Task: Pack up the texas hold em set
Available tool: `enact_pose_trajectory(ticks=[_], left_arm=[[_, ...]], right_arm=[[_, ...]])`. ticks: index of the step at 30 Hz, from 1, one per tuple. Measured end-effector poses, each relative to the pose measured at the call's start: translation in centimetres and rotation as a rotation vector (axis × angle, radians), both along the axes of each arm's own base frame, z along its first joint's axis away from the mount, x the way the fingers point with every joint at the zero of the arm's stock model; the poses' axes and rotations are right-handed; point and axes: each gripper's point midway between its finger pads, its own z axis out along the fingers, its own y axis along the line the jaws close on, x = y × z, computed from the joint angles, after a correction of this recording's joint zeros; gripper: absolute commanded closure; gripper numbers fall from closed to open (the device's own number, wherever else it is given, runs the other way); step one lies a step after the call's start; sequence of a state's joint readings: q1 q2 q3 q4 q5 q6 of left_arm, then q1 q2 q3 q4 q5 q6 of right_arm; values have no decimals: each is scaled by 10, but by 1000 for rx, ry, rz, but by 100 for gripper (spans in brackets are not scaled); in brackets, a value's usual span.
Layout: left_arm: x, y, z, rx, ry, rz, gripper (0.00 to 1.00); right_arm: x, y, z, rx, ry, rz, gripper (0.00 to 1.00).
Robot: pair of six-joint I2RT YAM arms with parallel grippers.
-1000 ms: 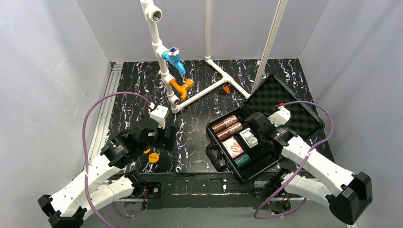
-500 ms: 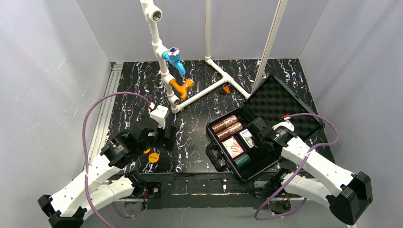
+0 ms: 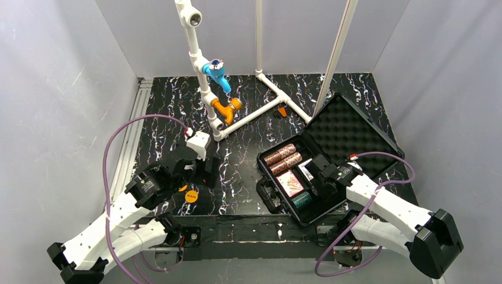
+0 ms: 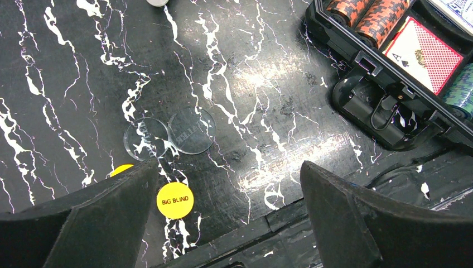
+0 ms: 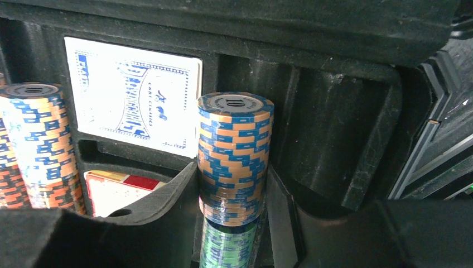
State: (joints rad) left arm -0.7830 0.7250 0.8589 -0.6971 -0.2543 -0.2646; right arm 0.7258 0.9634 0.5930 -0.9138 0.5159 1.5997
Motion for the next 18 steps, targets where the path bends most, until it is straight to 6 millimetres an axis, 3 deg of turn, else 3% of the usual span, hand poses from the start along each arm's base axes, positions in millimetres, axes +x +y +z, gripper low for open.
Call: enact_pose_trajectory(ticks=[18], left_arm=[[0,0,0,1,0,-4,1]], right_arm=[[-1,8,-8,25,33,7,99]])
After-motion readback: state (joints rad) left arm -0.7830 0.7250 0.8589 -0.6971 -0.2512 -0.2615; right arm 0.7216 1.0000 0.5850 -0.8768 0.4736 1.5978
